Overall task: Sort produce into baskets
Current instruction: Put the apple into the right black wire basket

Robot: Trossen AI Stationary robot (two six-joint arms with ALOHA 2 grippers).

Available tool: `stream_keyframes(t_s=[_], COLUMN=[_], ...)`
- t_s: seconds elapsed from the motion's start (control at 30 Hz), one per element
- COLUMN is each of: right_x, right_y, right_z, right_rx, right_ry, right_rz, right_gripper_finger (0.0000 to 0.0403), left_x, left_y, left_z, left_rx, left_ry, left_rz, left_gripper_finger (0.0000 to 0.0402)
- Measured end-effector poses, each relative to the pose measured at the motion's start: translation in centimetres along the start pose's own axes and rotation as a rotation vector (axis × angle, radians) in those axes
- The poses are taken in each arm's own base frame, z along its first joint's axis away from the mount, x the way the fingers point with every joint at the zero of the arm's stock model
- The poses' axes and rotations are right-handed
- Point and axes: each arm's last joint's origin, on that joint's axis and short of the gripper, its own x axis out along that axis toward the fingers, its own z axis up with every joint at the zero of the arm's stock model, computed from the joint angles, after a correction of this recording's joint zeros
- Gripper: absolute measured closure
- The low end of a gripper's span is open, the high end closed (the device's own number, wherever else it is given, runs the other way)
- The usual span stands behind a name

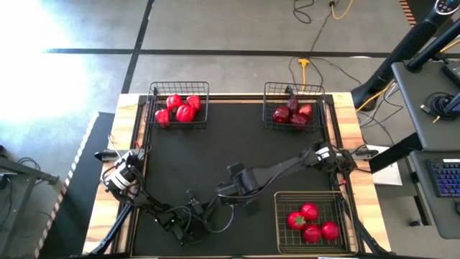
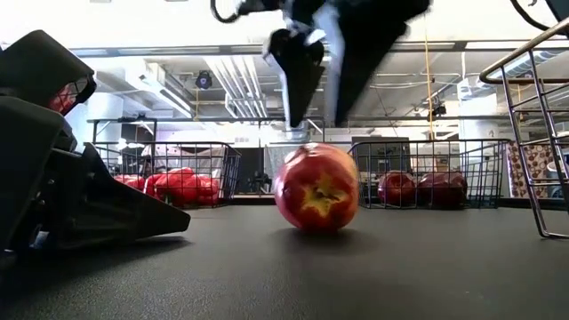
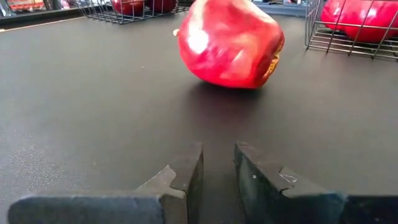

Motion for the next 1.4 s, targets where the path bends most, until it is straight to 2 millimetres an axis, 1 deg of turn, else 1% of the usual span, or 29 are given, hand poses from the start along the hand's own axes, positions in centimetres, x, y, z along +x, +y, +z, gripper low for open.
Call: stream_keyframes(t_s=[0.07, 0.2, 0.37, 0.47, 0.6, 0.77, 0.87, 0.93, 1.07, 1.2, 1.4], right_x=[0.6, 1.5, 2.5, 3.2, 4.4, 6.2, 7.0, 7.6, 8.1, 8.1, 7.9], right_y=[0.2, 0.6, 1.8, 2.4, 2.8, 2.8, 2.4, 2.1, 1.7, 1.5, 1.3], right_z=[-0.4, -0.4, -0.4, -0.8, -0.7, -0.4, -0.7, -1.1, -1.4, -0.8, -0.5], right_rx=[-0.082, -0.239, -0.545, -0.662, -0.836, -0.988, -0.997, -0.992, -0.938, -0.827, -0.659], right_ry=[0.036, 0.042, 0.054, 0.082, 0.058, 0.035, 0.067, 0.094, 0.115, 0.061, 0.009], right_rz=[0.004, 0.006, -0.045, -0.05, -0.079, -0.182, -0.229, -0.229, -0.242, -0.321, -0.326], right_gripper_finger=[0.0003, 0.0003, 0.0003, 0.0003, 0.0003, 0.0003, 0.0003, 0.0003, 0.0003, 0.0003, 0.0003], left_x=[0.0, 0.0, 0.0, 0.0, 0.0, 0.0, 0.0, 0.0, 0.0, 0.0, 0.0], left_y=[0.0, 0.0, 0.1, 0.1, 0.1, 0.1, 0.1, 0.1, 0.1, 0.1, 0.1], left_z=[0.0, 0.0, 0.0, -0.1, -0.1, -0.1, -0.1, -0.1, -0.1, -0.1, -0.1], left_rx=[0.003, 0.008, 0.011, 0.013, 0.014, 0.013, 0.014, 0.014, 0.014, 0.014, 0.014], left_ry=[0.0, -0.001, -0.002, -0.002, -0.003, -0.005, -0.006, -0.006, -0.006, -0.006, -0.007], left_rz=[0.0, 0.002, 0.004, 0.004, 0.006, 0.008, 0.008, 0.008, 0.009, 0.009, 0.009], left_gripper_finger=[0.0325, 0.0325, 0.0325, 0.0325, 0.0325, 0.0325, 0.0325, 0.0325, 0.0325, 0.0325, 0.0325])
